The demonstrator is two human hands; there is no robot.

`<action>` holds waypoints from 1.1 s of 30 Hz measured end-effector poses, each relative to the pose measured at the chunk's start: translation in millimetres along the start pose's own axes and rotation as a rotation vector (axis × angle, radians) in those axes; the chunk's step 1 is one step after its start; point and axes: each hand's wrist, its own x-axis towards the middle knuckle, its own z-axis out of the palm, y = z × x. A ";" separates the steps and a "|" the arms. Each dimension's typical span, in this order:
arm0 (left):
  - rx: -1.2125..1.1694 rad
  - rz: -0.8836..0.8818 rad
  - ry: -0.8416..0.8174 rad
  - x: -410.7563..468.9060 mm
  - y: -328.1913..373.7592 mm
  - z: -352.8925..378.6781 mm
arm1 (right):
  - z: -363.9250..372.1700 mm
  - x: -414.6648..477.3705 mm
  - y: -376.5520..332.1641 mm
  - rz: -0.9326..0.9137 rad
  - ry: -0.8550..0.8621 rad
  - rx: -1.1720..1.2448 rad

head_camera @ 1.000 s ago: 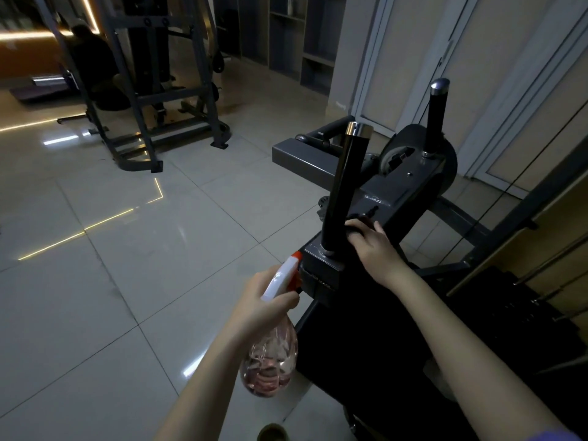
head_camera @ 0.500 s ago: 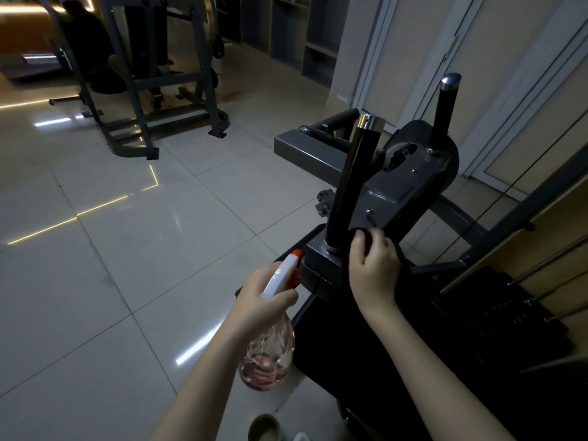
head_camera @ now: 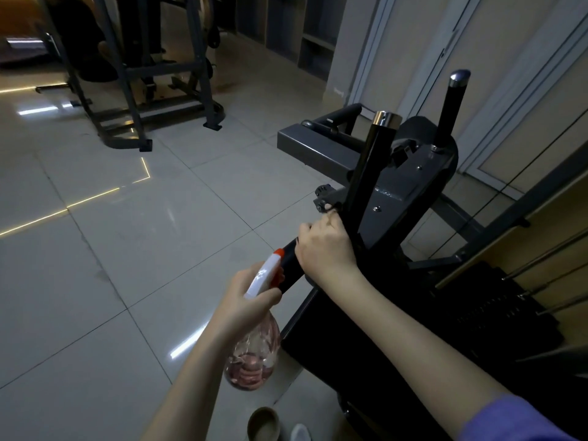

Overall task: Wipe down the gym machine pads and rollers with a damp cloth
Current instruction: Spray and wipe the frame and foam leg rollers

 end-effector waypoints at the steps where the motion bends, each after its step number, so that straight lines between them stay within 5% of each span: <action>1: -0.008 -0.008 0.002 -1.4 0.0 0.8 | -5.4 3.3 -1.2 -0.006 -0.018 0.003; 9: -0.002 -0.032 -0.077 -5.6 -3.8 2.6 | 14.2 -32.9 11.6 -0.144 0.398 0.093; 17: 0.056 -0.023 -0.084 -2.2 2.5 -3.7 | 9.5 -64.8 30.8 -0.145 0.552 0.363; 21: 0.053 -0.018 -0.109 0.5 5.3 -2.9 | 8.1 -68.2 39.1 0.034 0.507 0.593; 24: 0.068 -0.015 -0.136 4.9 1.4 -4.1 | -8.9 -63.2 43.3 0.575 0.521 0.953; 26: 0.072 -0.017 -0.167 6.3 -1.6 -2.7 | -12.2 -54.1 42.9 0.822 0.385 1.249; 30: 0.106 -0.026 -0.215 6.0 -0.5 1.9 | -2.1 -45.8 49.4 0.554 0.117 1.066; 33: 0.135 -0.013 -0.266 5.5 0.6 6.1 | -2.8 -32.9 67.6 0.578 -0.003 0.950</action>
